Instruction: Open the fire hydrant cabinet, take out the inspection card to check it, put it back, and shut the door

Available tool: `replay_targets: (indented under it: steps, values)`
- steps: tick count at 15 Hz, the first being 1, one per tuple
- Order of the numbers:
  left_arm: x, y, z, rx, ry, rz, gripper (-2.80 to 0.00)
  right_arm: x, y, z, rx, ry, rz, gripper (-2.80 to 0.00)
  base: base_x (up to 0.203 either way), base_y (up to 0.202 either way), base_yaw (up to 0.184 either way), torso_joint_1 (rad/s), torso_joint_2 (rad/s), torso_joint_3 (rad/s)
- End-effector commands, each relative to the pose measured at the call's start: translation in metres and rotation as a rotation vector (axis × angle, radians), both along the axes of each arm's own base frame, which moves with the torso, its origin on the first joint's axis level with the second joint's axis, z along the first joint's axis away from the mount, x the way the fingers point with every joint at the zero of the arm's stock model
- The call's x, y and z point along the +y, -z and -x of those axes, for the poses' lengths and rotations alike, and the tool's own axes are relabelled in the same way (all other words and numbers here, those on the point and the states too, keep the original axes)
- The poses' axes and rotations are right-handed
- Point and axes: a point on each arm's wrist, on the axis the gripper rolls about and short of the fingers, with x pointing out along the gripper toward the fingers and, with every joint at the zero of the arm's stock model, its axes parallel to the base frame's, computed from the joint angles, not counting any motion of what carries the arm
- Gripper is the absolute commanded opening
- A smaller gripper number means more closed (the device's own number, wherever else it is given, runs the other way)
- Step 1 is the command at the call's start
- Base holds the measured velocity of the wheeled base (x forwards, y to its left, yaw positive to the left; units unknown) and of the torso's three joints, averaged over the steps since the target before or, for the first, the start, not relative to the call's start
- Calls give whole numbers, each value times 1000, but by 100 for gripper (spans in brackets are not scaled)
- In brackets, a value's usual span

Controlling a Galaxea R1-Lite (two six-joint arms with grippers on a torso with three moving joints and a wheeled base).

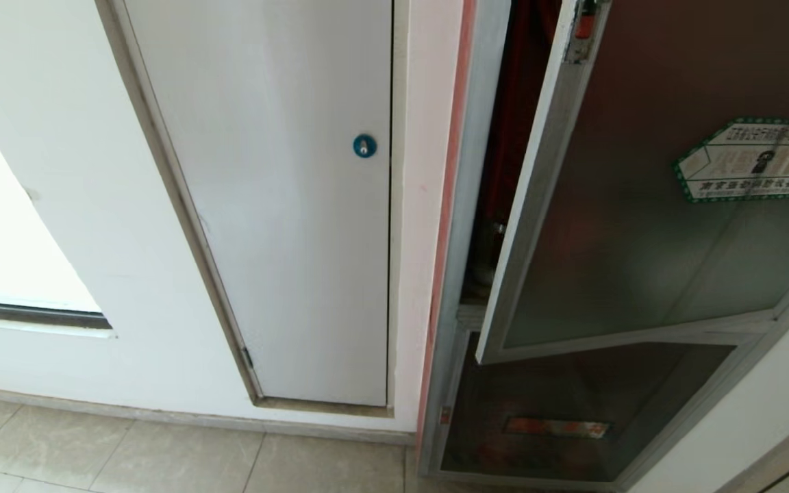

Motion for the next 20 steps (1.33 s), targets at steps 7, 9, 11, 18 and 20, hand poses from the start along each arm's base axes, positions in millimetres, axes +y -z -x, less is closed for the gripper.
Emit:
replay_targets:
  steps: [7,9,11,18,20]
  values:
    - [0,0,0,2,-2,0,-280,0,0,0,-1,0,-1,-280,198,0,0,2,2,4]
    - [0,0,0,2,0,0,-280,0,0,0,-1,0,-1,-280,195,0,2,4,4,6]
    - [0,0,0,2,0,0,-280,0,0,0,-1,0,-1,-280,197,0,0,4,-2,3]
    - [0,0,0,2,-2,5,-280,0,0,0,-2,0,-23,-280,74,0,0,1,1,1]
    - [0,0,0,2,-2,5,-280,0,0,0,-2,0,-27,-280,0,0,0,0,0,0]
